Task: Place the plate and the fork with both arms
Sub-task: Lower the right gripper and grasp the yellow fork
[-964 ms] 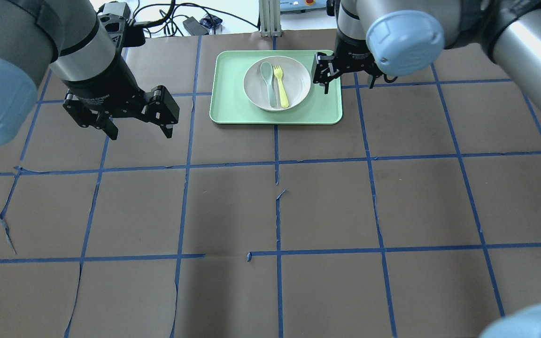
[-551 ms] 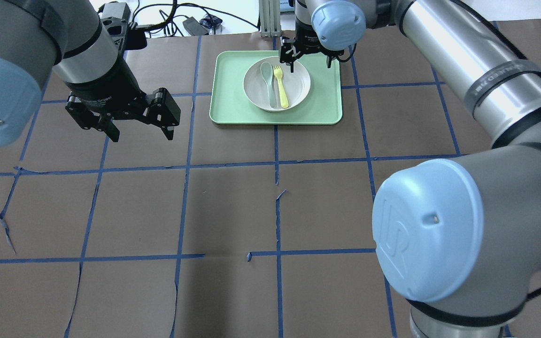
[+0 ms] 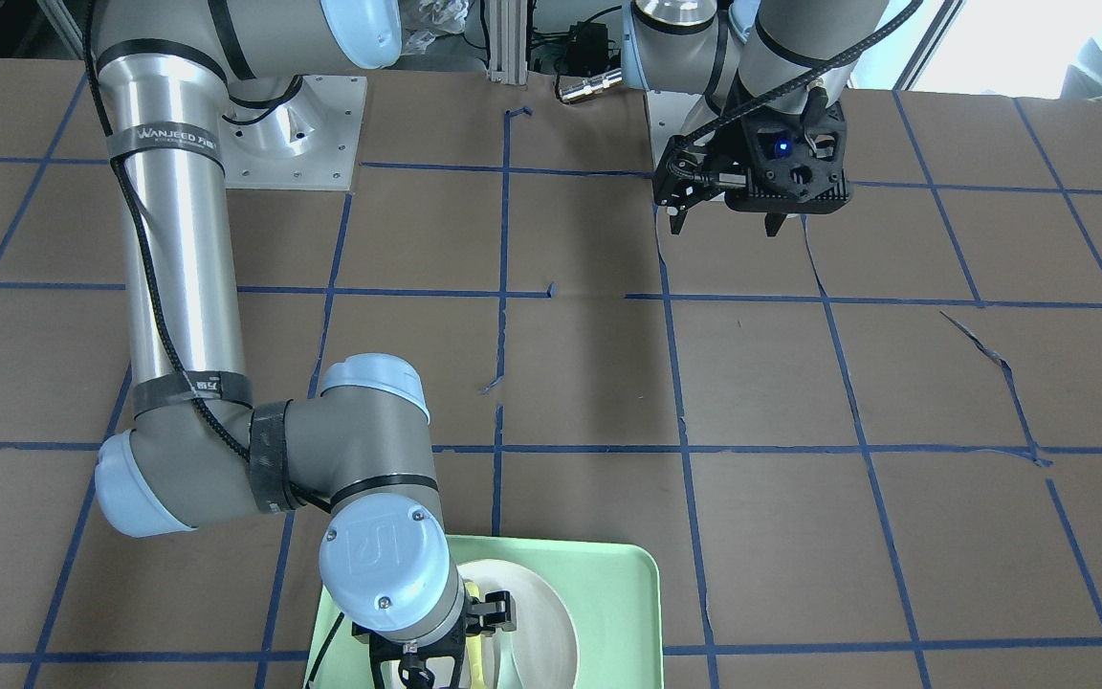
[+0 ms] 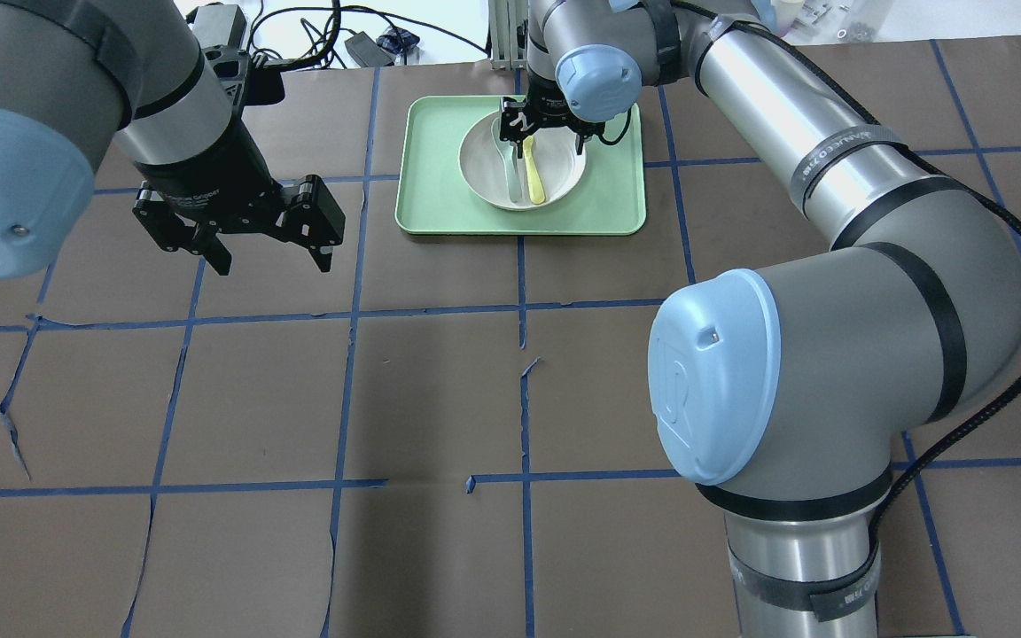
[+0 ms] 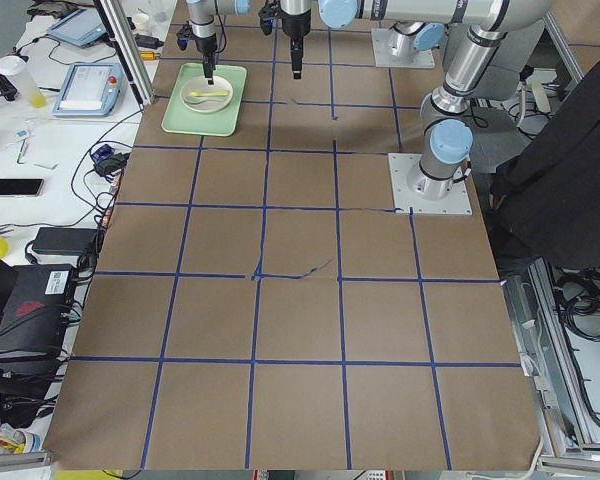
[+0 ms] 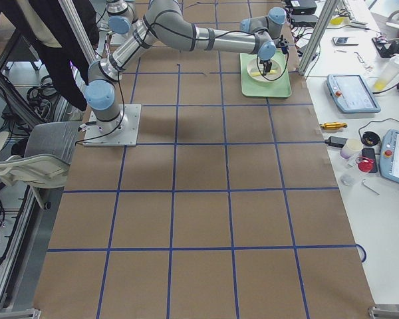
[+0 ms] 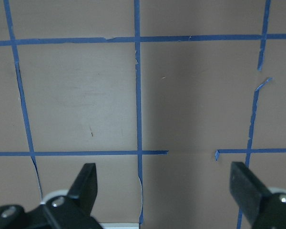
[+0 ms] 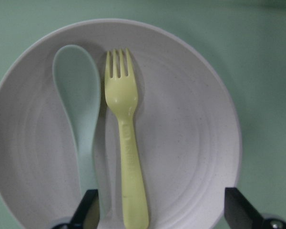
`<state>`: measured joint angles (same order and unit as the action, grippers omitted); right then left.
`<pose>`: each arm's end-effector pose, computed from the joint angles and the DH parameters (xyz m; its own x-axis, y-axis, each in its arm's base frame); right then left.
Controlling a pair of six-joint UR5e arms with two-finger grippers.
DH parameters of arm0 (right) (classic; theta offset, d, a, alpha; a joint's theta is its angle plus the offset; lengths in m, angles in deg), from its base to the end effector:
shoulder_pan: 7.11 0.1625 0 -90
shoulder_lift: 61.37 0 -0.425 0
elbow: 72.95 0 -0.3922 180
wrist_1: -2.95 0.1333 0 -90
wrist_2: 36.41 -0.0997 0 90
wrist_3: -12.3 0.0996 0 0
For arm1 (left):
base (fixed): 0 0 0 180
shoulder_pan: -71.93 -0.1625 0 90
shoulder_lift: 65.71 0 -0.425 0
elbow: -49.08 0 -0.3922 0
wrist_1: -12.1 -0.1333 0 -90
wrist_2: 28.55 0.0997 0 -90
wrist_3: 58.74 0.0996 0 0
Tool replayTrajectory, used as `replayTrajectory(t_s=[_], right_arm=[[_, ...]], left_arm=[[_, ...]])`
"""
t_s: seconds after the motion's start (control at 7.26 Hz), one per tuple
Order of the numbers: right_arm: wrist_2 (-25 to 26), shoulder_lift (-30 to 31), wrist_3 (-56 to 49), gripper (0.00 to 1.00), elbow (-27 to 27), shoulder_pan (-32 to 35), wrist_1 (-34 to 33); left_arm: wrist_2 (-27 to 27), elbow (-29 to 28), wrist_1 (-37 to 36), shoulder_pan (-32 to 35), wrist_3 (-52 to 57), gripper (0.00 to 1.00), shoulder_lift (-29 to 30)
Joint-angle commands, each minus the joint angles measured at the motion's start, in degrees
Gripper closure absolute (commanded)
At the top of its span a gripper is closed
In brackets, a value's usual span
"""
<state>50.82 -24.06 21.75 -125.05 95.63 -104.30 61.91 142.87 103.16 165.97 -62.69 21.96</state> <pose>0.3158 -0.7704 0.2249 -0.9967 -0.0593 -0.0547 -0.0575 0.9978 -0.0344 -0.1653 -0.4595 0.4733 -0.9999 0.0020 -0.0110 0.0015 0.9991 0.0433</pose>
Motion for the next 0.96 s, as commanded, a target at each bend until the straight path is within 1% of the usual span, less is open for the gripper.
replayTrajectory(t_s=[0.0, 0.14, 0.28, 0.55, 0.83], right_arm=[[0.04, -1.18, 0.22, 0.23, 0.07, 0.09, -0.23], [0.04, -1.27, 0.66, 0.34, -0.02, 0.26, -0.23], [0.04, -1.53, 0.57, 0.38, -0.45, 0.35, -0.23], [-0.05, -1.71, 0.75, 0.43, -0.63, 0.88, -0.32], [-0.22, -1.71, 1.19, 0.44, -0.63, 1.49, -0.32]], left_arm=[[-0.01, 0.17, -0.18, 0.0, 0.0, 0.0, 0.31], [-0.01, 0.17, -0.18, -0.08, 0.09, 0.0, 0.31], [-0.1, 0.08, -0.27, 0.0, 0.0, 0.0, 0.13], [-0.1, 0.08, -0.18, -0.08, 0.0, 0.0, 0.13], [-0.1, 0.08, -0.27, -0.08, -0.09, 0.0, 0.04]])
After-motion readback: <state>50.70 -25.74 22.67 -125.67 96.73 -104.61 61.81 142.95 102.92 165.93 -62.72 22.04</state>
